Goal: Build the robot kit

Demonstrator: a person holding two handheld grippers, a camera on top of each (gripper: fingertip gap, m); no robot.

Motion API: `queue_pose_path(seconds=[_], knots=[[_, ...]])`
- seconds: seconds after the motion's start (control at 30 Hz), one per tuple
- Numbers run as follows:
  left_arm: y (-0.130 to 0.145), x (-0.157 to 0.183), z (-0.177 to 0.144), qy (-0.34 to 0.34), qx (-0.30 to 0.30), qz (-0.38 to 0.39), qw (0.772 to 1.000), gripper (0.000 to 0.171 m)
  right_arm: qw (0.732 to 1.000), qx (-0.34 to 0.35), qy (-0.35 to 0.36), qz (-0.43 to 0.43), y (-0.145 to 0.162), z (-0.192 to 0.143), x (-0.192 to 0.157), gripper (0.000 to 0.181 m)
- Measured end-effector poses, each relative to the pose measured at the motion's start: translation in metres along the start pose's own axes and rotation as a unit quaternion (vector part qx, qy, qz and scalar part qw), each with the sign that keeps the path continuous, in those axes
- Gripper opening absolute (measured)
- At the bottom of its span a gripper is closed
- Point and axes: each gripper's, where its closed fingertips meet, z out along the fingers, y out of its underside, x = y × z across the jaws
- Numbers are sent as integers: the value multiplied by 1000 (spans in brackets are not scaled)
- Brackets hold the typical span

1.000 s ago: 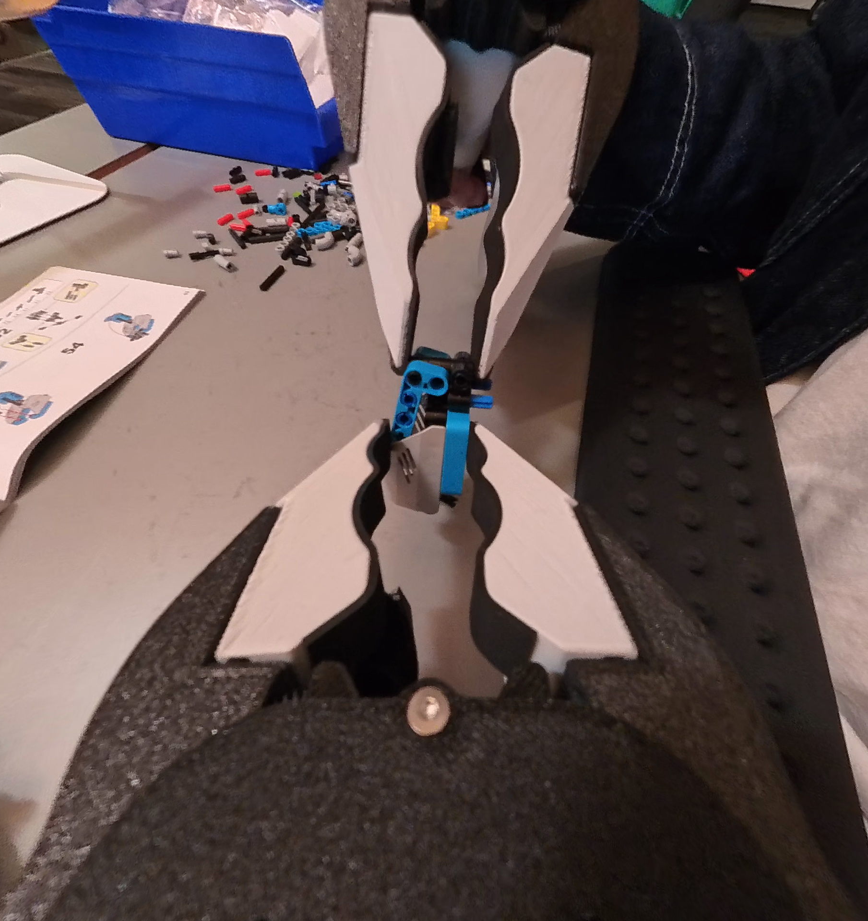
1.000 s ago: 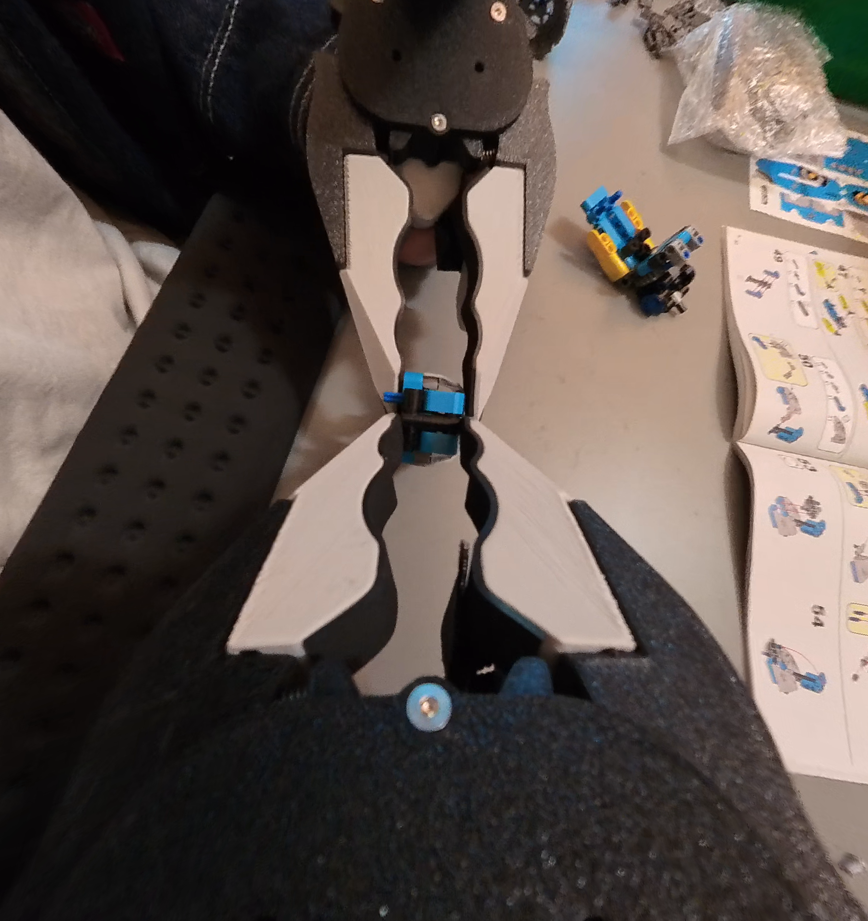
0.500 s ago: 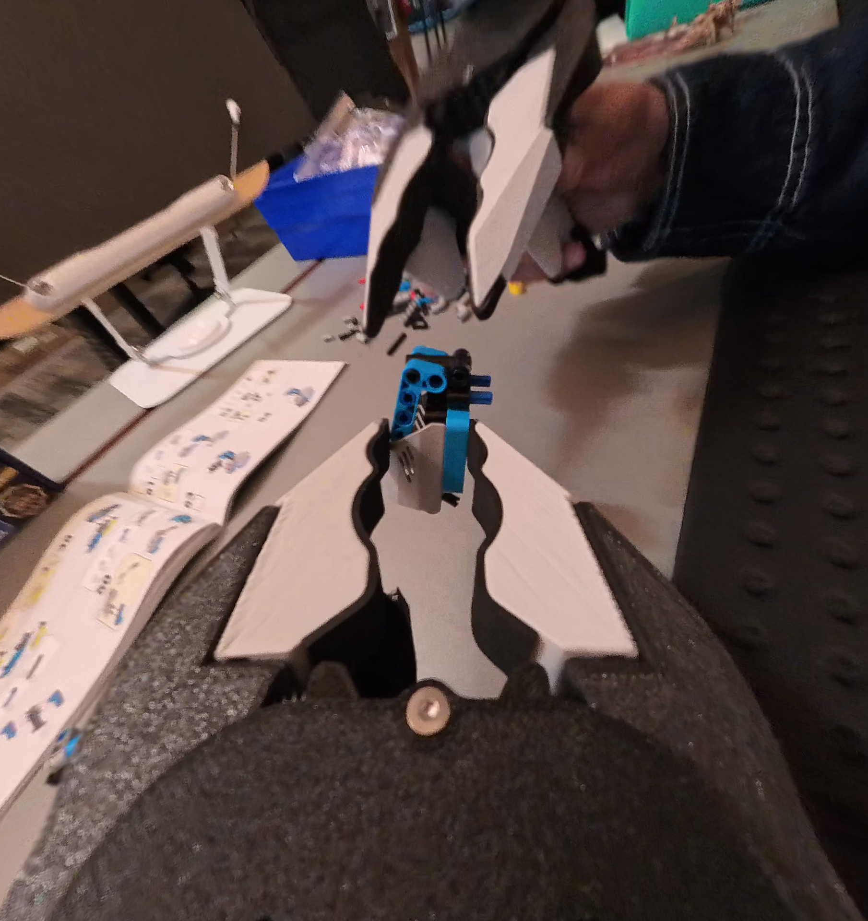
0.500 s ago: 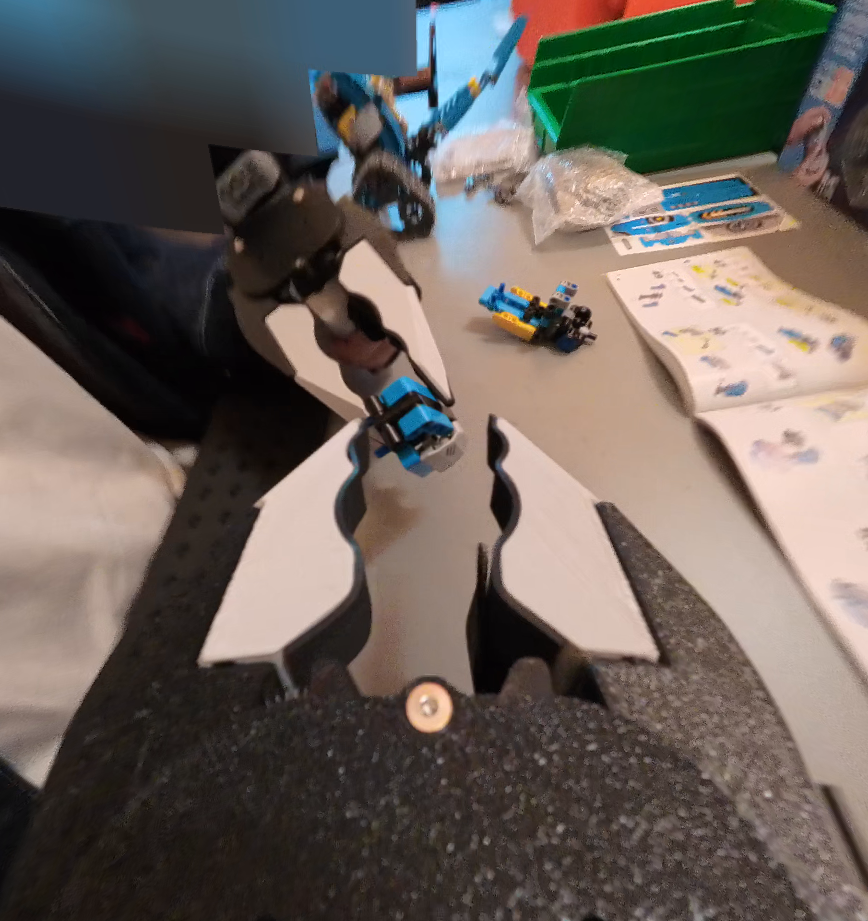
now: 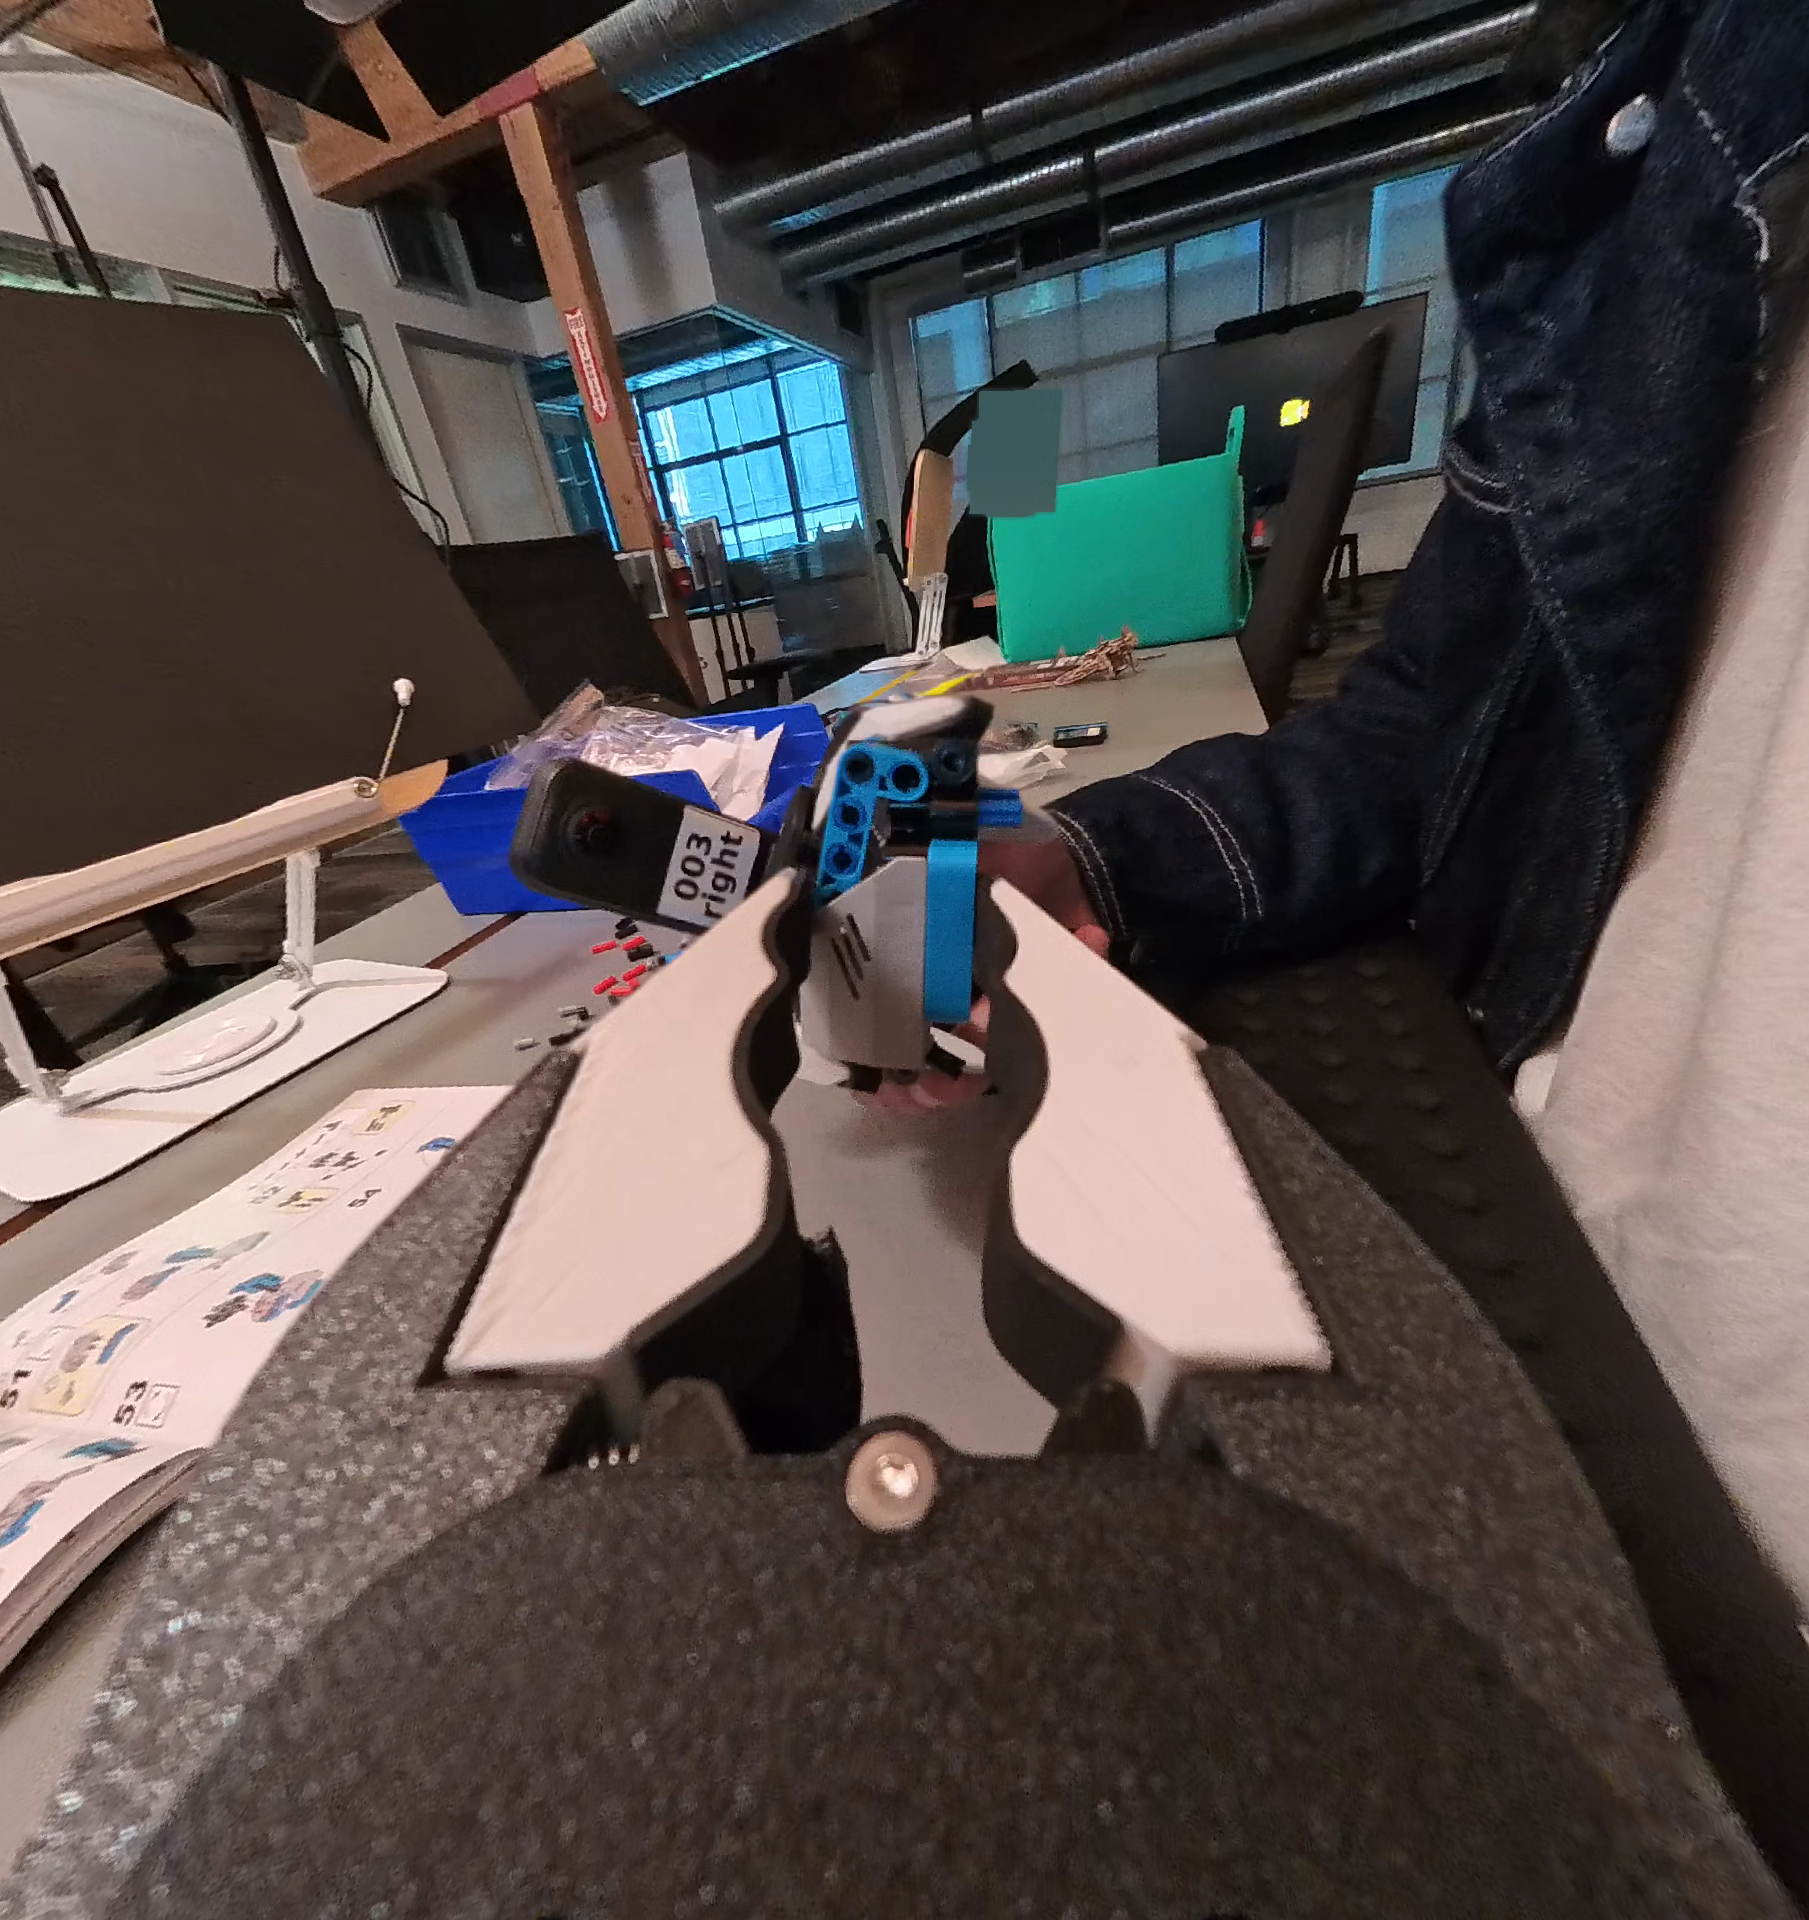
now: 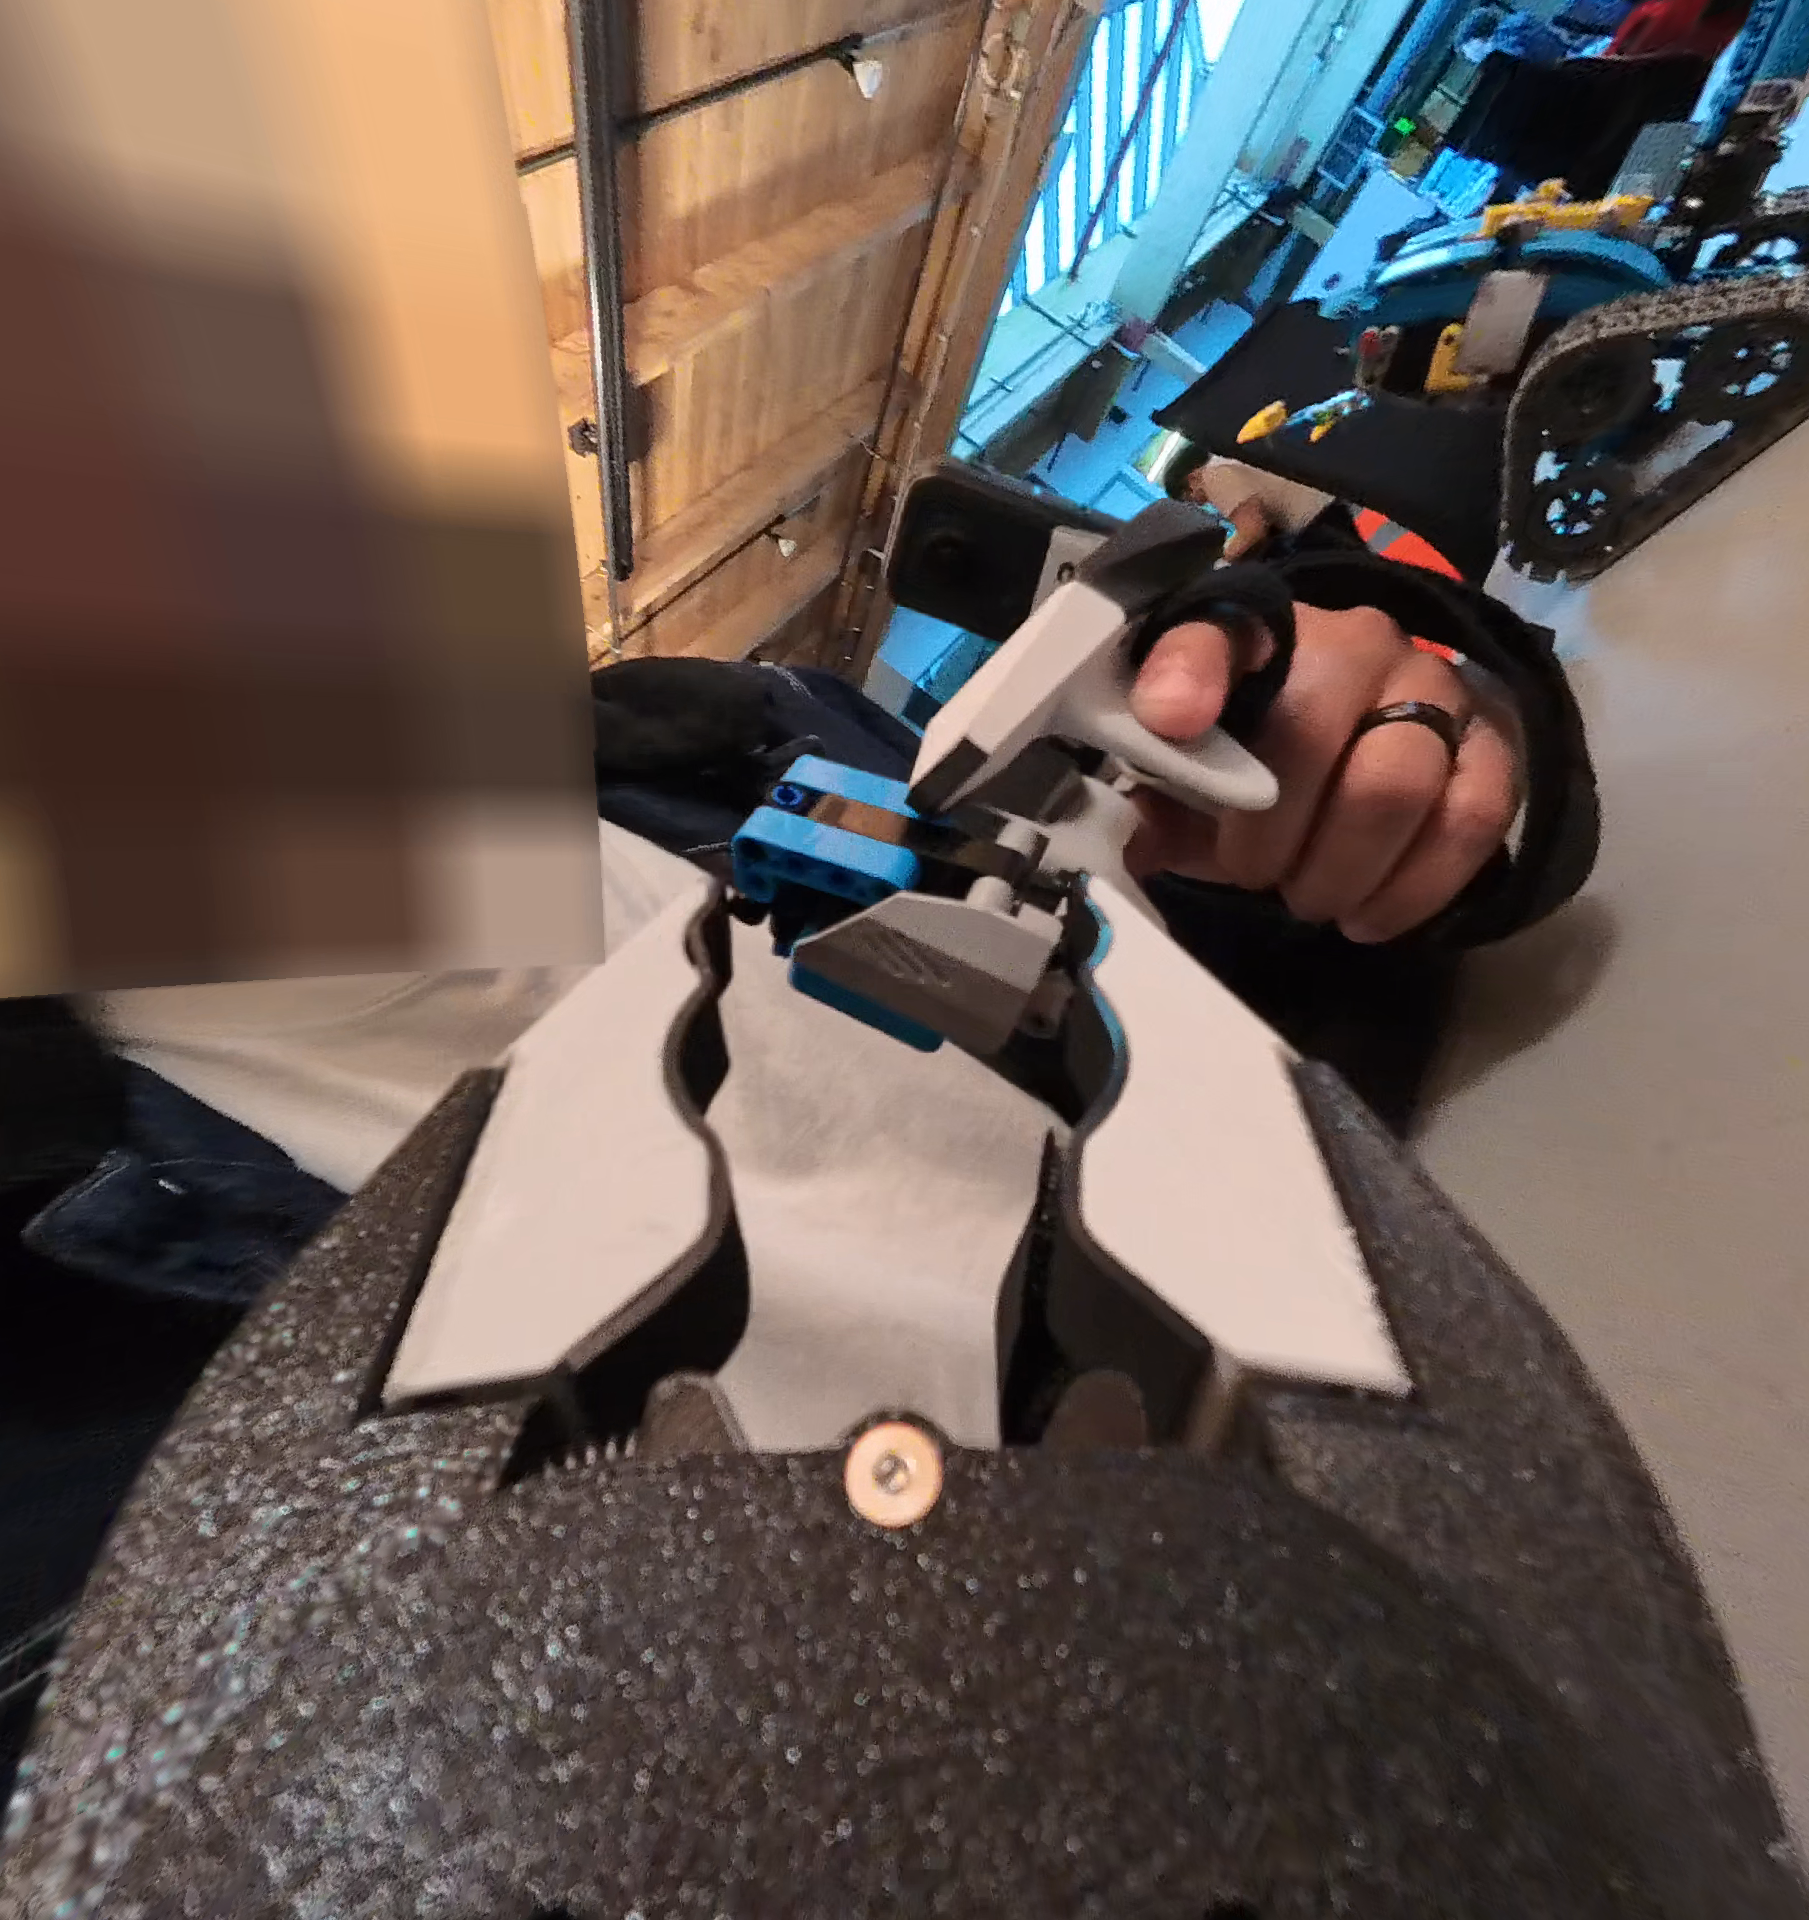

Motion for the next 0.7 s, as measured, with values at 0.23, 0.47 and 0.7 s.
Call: queue_pose_path(seconds=[0.23, 0.47, 0.7], knots=[[46, -28, 1, -85, -133, 5, 987, 33, 979, 11, 197, -45, -10, -34, 37, 62], [88, -53, -9, -131, -225, -91, 961, 34, 698, -68, 656, -279, -29, -152, 90, 63], [89, -62, -13, -155, -220, -117, 956, 33, 606, -136, 716, -318, -23, -159, 109, 63]])
